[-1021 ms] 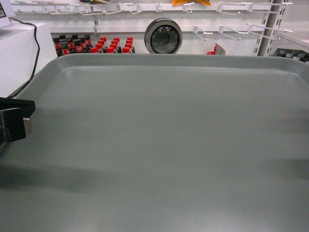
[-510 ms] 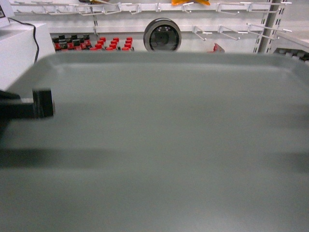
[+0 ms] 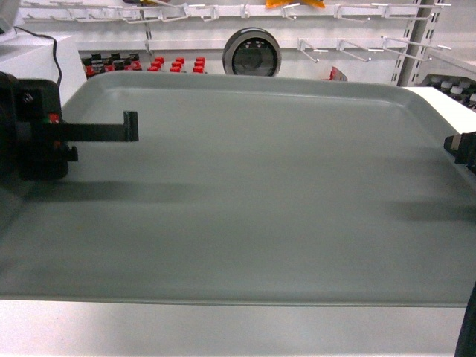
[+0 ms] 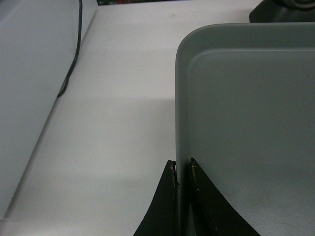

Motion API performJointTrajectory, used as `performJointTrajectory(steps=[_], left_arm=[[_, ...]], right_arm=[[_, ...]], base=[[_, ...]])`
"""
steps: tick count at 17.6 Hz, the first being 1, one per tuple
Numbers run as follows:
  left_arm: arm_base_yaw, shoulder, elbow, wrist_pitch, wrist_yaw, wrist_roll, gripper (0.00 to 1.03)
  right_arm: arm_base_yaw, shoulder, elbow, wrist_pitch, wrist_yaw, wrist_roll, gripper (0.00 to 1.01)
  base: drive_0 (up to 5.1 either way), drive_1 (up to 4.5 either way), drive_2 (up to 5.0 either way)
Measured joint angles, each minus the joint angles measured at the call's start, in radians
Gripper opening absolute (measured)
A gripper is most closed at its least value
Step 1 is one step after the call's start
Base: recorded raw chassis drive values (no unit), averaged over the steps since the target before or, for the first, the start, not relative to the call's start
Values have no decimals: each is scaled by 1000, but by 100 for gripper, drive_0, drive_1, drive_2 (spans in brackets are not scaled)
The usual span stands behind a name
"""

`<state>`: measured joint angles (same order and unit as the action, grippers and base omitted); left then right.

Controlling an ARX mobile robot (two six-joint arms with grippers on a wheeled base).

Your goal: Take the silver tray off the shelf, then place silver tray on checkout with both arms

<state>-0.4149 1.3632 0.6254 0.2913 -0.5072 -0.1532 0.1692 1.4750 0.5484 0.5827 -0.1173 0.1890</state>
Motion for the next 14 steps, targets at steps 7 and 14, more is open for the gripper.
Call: performJointTrajectory(steps=[7,14], left_arm=[[63,206,61,77,61,-22,4],[98,309,124,96,87,5,4]], right_arm=[[15,142,143,-58,38,-52,3],[24,240,221,-88,55,-51,3]], base=[[0,0,0],[0,0,0]])
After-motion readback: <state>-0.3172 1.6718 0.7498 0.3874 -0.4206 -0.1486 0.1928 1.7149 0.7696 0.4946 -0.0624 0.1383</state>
